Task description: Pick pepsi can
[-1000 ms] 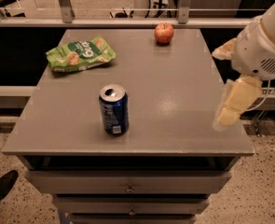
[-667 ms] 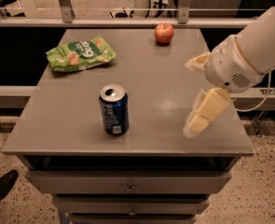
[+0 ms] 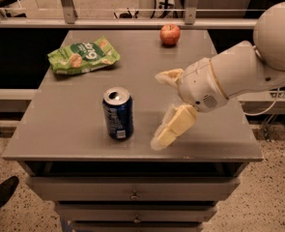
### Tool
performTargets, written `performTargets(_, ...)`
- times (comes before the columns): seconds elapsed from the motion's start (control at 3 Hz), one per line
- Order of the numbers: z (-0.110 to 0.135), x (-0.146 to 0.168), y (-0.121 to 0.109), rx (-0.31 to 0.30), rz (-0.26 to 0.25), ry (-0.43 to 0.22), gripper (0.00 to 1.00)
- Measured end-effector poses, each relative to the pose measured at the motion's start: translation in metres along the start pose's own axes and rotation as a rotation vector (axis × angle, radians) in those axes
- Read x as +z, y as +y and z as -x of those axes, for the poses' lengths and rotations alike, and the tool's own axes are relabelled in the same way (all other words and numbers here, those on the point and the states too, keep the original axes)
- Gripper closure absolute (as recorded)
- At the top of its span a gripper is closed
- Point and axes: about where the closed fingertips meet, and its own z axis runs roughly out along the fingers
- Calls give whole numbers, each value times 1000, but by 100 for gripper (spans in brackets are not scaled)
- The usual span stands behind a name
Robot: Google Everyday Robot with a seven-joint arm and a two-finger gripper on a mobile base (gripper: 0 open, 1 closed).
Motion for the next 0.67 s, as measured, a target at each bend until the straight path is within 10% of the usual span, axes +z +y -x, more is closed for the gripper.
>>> performTargets(0.67,21,67,4,23,52,-181,0)
